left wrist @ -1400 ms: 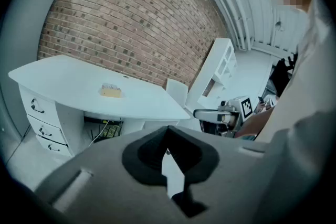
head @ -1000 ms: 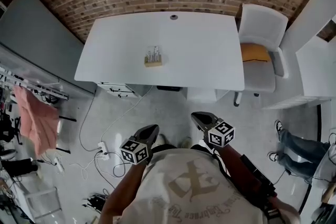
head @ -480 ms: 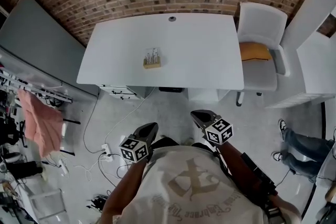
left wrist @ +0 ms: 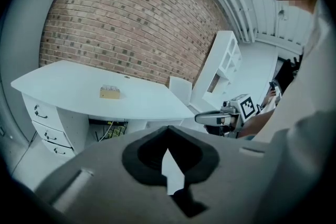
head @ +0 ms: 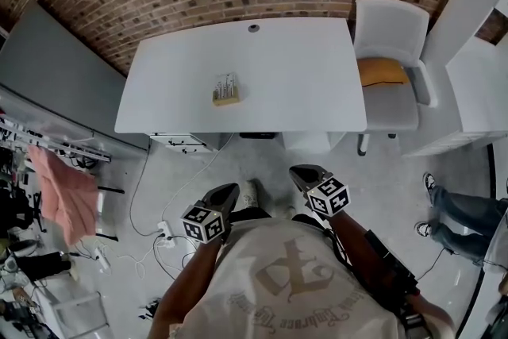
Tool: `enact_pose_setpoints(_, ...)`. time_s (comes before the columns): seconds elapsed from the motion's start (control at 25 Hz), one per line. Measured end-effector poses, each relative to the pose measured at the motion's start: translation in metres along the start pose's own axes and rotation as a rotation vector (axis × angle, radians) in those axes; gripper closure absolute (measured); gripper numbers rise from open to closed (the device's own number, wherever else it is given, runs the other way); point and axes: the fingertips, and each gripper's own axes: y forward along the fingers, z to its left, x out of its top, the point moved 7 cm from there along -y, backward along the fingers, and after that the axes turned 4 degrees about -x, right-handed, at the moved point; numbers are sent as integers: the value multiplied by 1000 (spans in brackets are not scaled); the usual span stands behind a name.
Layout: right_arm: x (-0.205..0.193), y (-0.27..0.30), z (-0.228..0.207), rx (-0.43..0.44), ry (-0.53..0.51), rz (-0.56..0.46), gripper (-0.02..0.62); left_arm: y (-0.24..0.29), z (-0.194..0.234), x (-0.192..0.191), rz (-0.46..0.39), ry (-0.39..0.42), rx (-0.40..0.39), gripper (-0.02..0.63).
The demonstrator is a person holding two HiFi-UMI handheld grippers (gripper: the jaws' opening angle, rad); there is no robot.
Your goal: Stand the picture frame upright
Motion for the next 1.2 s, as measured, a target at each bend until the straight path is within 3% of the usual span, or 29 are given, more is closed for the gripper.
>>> enact_pose_setpoints(0.48, 9, 34, -12, -54, 55, 49, 588, 25, 47, 8, 9, -36, -66, 603)
enact_pose_setpoints(1.2, 94, 161, -14, -181, 104, 68, 588, 44, 207, 90, 99, -34, -194, 603)
